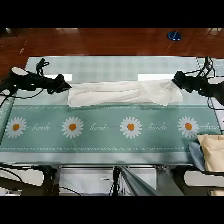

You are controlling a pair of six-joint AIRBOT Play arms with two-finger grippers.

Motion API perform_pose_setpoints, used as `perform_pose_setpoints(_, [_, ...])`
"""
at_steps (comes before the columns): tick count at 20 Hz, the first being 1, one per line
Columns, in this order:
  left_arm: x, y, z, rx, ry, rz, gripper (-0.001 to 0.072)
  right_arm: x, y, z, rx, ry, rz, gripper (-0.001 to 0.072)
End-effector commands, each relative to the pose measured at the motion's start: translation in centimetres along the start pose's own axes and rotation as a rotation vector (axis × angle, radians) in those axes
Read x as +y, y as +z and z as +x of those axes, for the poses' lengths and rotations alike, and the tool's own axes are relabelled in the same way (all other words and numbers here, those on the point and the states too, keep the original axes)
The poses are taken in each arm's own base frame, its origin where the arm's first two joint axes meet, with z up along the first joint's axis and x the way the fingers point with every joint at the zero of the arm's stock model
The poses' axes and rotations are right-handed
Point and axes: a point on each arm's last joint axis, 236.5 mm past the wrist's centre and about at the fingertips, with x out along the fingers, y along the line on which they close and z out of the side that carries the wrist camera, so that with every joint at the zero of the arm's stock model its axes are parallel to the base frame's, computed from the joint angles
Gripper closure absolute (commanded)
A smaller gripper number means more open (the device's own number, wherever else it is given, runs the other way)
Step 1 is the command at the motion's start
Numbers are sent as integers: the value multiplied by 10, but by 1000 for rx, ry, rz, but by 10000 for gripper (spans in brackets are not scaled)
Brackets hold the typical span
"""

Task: Fold the shirts.

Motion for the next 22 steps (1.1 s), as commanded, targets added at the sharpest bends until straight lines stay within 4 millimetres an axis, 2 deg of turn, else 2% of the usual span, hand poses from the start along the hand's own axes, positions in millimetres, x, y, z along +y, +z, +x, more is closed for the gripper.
perform_pose_setpoints(1, [7, 9, 6, -28, 13, -6, 240, 12, 1, 8, -15, 10, -20, 431])
perform_pose_setpoints(2, [6, 20, -2, -56, 10, -2, 149, 23, 8, 2, 0, 35, -57, 391])
perform_pose_setpoints(4, [3, 47, -36, -116, -4, 15, 150, 35, 30, -21, 18, 45, -194, 301])
perform_pose_setpoints(5, [0, 62, -58, -158, -9, 27, 150, 34, 44, -36, 23, 16, -258, 293])
perform_pose_setpoints(7, [-8, 86, -106, -243, -15, 59, 151, 8, 75, -71, 38, -133, -320, 152])
perform_pose_setpoints(8, [-14, 92, -124, -278, -15, 74, 152, -10, 83, -86, 63, -216, -341, 121])
perform_pose_setpoints(9, [-20, 95, -138, -305, -15, 90, 153, -26, 86, -97, 92, -275, -359, 121])
perform_pose_setpoints(10, [-29, 93, -146, -313, -19, 106, 153, -37, 82, -104, 123, -296, -347, 114])
perform_pose_setpoints(12, [-47, 80, -147, -279, -37, 140, 155, -55, 54, -105, 264, -275, -318, 109])
perform_pose_setpoints(15, [-70, 55, -129, -177, -70, 185, 160, -66, 8, -83, 463, -150, -264, 109])
perform_pose_setpoints(18, [-84, 40, -114, -123, -71, 229, 160, -54, -10, -54, 510, 8, -158, 109])
perform_pose_setpoints(22, [-82, 28, -101, -71, -28, 268, 164, -47, -32, -24, 568, 130, -79, 109])
